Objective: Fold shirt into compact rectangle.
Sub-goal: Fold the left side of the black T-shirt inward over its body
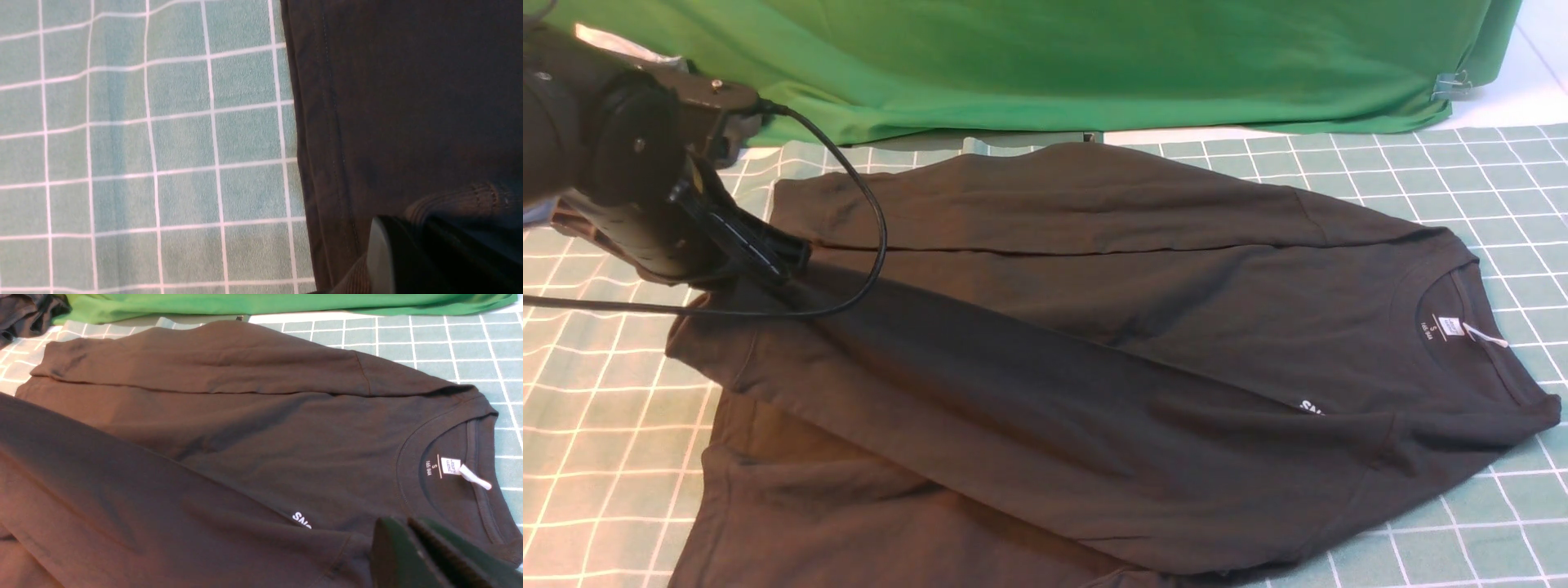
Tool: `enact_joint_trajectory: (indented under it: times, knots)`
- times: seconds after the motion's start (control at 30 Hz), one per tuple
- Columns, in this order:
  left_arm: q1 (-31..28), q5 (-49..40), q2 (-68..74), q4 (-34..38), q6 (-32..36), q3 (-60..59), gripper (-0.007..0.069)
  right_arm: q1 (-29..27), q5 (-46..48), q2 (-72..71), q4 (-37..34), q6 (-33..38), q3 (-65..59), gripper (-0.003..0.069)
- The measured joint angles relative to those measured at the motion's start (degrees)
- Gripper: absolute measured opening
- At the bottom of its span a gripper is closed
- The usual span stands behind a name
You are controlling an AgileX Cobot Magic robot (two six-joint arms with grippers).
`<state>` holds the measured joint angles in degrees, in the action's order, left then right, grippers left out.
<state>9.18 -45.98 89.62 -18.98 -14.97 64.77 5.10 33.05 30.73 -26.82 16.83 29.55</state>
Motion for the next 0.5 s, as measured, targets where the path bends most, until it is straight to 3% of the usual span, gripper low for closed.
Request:
enact_joint_trajectory:
  times: [0.1,0.4,0.5]
  knots:
    - [0.0,0.4,0.2,-0.2,0.1,0.0,0.0046,0.0,0.3,0.0,0.0,-0.1,0.0,0.0038]
    - [0.0,-1.2,0.1,-5.0,-2.5,0.0,0.0376,0.0,1.7,0.0,0.0,-0.1,0.0,0.0039]
    - [0.0,-6.8,-0.3,-3.3,-3.7,0.1,0.0423,0.0,1.9,0.0,0.0,-0.1,0.0,0.004]
